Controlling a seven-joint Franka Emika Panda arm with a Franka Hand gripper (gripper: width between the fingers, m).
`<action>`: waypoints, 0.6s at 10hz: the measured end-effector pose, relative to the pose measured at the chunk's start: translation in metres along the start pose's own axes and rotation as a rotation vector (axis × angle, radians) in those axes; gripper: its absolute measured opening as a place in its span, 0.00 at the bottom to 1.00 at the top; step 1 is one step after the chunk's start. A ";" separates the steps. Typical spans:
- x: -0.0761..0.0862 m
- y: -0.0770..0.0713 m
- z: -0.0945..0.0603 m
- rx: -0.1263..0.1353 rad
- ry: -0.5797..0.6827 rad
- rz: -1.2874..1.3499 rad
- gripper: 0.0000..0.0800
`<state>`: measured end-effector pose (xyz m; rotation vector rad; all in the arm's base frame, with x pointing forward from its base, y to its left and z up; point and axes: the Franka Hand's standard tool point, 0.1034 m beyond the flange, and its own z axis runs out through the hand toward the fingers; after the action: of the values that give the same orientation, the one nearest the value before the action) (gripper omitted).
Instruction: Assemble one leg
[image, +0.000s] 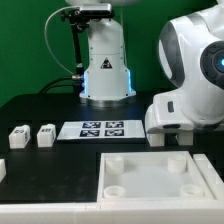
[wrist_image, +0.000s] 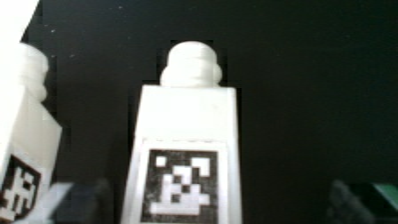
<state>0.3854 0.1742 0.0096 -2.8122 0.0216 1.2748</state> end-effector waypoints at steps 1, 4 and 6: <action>0.000 0.000 0.000 0.000 0.000 0.000 0.58; 0.000 0.000 0.000 0.000 0.000 -0.001 0.36; 0.000 0.000 0.000 0.000 0.000 -0.001 0.36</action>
Offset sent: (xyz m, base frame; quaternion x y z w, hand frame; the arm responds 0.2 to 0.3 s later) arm 0.0000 0.0000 0.0000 0.0000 0.0000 0.0000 1.0000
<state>0.3853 0.1742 0.0096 -2.8118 0.0207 1.2753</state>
